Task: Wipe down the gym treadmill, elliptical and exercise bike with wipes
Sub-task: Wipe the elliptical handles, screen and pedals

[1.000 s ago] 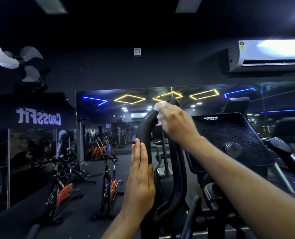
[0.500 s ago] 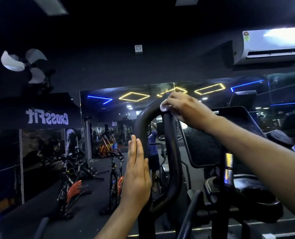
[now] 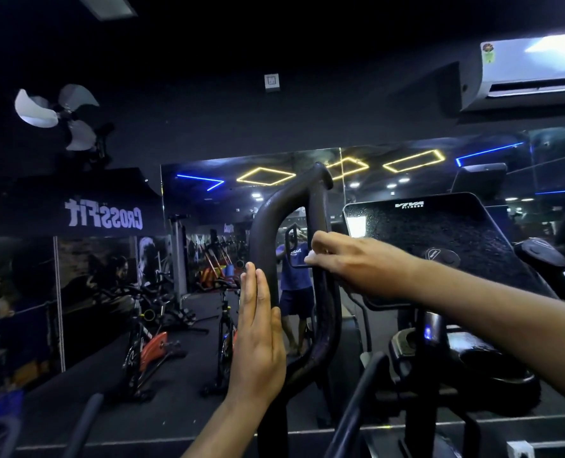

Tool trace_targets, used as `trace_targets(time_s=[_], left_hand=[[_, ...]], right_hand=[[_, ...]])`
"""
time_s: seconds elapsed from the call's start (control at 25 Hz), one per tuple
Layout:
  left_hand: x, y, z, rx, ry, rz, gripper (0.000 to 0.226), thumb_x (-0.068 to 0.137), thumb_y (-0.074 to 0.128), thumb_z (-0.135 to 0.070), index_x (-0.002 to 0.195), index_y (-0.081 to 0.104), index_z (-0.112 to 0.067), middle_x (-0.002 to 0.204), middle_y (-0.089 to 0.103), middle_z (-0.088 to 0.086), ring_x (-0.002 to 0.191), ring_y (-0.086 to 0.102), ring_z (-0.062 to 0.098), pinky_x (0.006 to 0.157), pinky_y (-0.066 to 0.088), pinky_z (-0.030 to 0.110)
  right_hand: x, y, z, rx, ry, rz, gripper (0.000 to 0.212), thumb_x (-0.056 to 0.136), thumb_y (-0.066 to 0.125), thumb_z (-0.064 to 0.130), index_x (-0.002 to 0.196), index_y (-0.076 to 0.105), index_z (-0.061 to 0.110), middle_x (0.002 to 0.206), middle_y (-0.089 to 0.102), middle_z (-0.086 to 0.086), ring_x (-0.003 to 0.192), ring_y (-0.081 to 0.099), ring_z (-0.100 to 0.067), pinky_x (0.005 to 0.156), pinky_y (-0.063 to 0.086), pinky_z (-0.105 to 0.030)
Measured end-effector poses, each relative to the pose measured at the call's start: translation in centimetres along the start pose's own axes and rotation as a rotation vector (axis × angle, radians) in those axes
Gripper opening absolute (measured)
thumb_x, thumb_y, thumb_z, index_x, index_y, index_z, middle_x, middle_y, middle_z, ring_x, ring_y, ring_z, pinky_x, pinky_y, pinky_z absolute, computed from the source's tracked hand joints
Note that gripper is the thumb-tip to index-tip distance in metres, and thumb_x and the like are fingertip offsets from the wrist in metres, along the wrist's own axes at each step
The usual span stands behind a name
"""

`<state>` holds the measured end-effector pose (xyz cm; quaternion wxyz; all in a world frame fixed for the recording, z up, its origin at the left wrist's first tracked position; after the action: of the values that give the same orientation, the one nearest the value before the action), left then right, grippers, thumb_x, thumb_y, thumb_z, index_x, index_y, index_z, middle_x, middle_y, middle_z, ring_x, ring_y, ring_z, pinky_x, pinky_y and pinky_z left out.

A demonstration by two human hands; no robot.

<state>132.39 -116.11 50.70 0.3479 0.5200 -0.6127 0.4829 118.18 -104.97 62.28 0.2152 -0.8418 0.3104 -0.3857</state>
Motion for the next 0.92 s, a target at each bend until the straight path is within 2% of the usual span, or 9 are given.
trace_targets(time_s=[0.12, 0.24, 0.4, 0.52, 0.64, 0.8, 0.92], left_hand=[[-0.1, 0.1, 0.1, -0.004, -0.015, -0.007, 0.058, 0.11, 0.034, -0.009, 0.162, 0.011, -0.019, 0.17, -0.002, -0.017, 0.157, 0.0, 0.008, 0.125, 0.006, 0.025], [-0.9, 0.1, -0.1, -0.02, -0.038, -0.001, 0.057, 0.111, 0.032, -0.012, 0.162, 0.008, -0.023, 0.169, -0.005, -0.021, 0.156, -0.001, 0.006, 0.125, 0.006, 0.024], [-2.1, 0.1, -0.1, -0.008, -0.053, 0.009, 0.055, 0.112, 0.027, -0.022, 0.162, 0.005, -0.025, 0.168, -0.006, -0.021, 0.156, -0.003, 0.004, 0.123, 0.002, 0.018], [-2.4, 0.1, -0.2, -0.018, -0.06, 0.01, 0.057, 0.111, 0.032, -0.015, 0.162, 0.006, -0.024, 0.168, -0.006, -0.021, 0.156, -0.002, 0.005, 0.124, 0.003, 0.019], [-2.3, 0.3, -0.1, -0.014, -0.056, 0.004, 0.059, 0.11, 0.033, -0.009, 0.162, 0.008, -0.021, 0.169, -0.004, -0.018, 0.157, -0.001, 0.008, 0.125, 0.004, 0.022], [-2.4, 0.3, 0.1, -0.018, -0.068, 0.014, 0.059, 0.11, 0.032, -0.007, 0.161, 0.007, -0.021, 0.169, -0.005, -0.019, 0.156, -0.001, 0.007, 0.125, 0.005, 0.026], [-2.6, 0.3, 0.1, -0.029, -0.069, 0.024, 0.059, 0.11, 0.033, -0.007, 0.162, 0.007, -0.02, 0.169, -0.005, -0.018, 0.156, -0.001, 0.007, 0.126, 0.006, 0.029]], right_hand=[[2.6, -2.5, -3.4, -0.034, 0.023, -0.077, 0.042, 0.088, 0.066, 0.003, 0.129, 0.06, 0.01, 0.118, 0.045, -0.006, 0.089, 0.043, -0.007, 0.073, 0.055, -0.023], [4.7, -3.4, -6.4, 0.008, 0.072, -0.183, 0.034, 0.086, 0.069, 0.0, 0.118, 0.069, 0.01, 0.11, 0.05, -0.01, 0.079, 0.049, -0.012, 0.069, 0.058, -0.033], [2.9, -1.4, -4.6, 0.131, 0.157, -0.321, 0.032, 0.087, 0.064, -0.001, 0.119, 0.066, 0.005, 0.109, 0.052, -0.01, 0.078, 0.055, -0.012, 0.071, 0.061, -0.03], [-0.5, 1.1, -1.2, 0.157, 0.058, -0.291, 0.035, 0.089, 0.056, -0.001, 0.123, 0.063, 0.001, 0.105, 0.052, -0.008, 0.08, 0.05, -0.01, 0.071, 0.056, -0.022], [-0.7, 0.7, -2.2, 0.043, -0.041, -0.29, 0.036, 0.092, 0.05, 0.006, 0.125, 0.065, 0.006, 0.103, 0.055, -0.008, 0.086, 0.048, -0.016, 0.071, 0.05, -0.028], [3.0, -1.5, -6.1, 0.059, 0.141, -0.415, 0.035, 0.09, 0.056, 0.006, 0.123, 0.068, 0.005, 0.101, 0.055, -0.014, 0.086, 0.053, -0.024, 0.07, 0.055, -0.04], [2.6, -0.8, -4.1, 0.177, 0.25, -0.448, 0.032, 0.092, 0.058, 0.008, 0.121, 0.068, 0.001, 0.099, 0.052, -0.012, 0.078, 0.052, -0.015, 0.07, 0.058, -0.037]])
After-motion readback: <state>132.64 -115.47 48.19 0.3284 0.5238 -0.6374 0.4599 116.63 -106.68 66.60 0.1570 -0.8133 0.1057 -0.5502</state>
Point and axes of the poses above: each hand's wrist, its own x-axis towards the middle knuckle, its own y-axis out of the palm, z = x × y, the point moved 4 cm from there along x, towards the middle knuckle
